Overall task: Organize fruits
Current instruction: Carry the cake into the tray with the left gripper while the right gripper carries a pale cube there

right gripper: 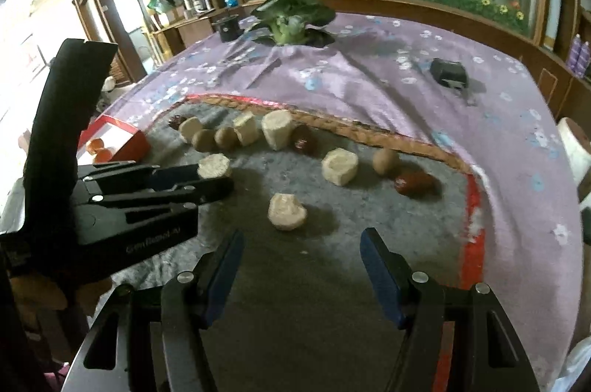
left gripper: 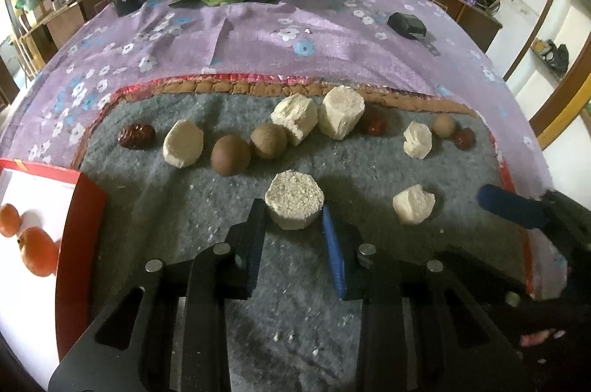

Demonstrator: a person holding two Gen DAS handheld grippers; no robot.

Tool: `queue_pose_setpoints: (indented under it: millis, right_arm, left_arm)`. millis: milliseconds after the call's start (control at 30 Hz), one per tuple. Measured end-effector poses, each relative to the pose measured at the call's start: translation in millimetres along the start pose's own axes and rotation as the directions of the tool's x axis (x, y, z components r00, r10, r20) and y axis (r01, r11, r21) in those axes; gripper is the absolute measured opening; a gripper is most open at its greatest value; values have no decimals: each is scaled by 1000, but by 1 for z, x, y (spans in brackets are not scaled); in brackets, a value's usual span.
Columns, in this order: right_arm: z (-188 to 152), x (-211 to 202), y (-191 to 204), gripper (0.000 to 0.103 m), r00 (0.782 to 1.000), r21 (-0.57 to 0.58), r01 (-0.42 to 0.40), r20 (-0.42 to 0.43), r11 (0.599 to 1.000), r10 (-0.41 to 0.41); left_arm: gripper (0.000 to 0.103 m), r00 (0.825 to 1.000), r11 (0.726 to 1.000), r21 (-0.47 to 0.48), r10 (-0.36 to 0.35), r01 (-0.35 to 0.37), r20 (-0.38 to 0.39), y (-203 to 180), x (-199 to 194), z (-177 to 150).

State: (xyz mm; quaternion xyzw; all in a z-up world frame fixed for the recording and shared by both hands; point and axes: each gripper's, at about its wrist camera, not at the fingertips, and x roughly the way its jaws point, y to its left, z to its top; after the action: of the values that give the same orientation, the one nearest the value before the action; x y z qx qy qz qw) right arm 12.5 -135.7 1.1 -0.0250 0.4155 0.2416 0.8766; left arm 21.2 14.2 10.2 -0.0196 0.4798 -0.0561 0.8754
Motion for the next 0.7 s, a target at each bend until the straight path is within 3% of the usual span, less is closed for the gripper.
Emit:
queue_pose_setpoints:
  millis: [167, 300, 500, 700]
  right_arm:
    - [8, 19, 11, 61, 1000, -37, 13, -8, 999, -13]
    - [8, 29, 15, 25, 997, -61, 75, -10, 995, -76]
    - [1, 9, 12, 25, 999, 3, 29, 16, 1000, -29]
    - [0, -14, 41, 25, 999, -23, 7, 54, 1000, -6]
  left_arm:
    - [29, 999, 1000, 2, -22, 22, 23, 8, -21, -7]
    - [29, 999, 1000, -8, -26, 26, 30, 16, -36, -11]
    - [29, 999, 999, -41, -5, 7, 54, 31, -54, -19]
    - [29, 997, 997, -71, 22, -16, 72, 49, -70, -29]
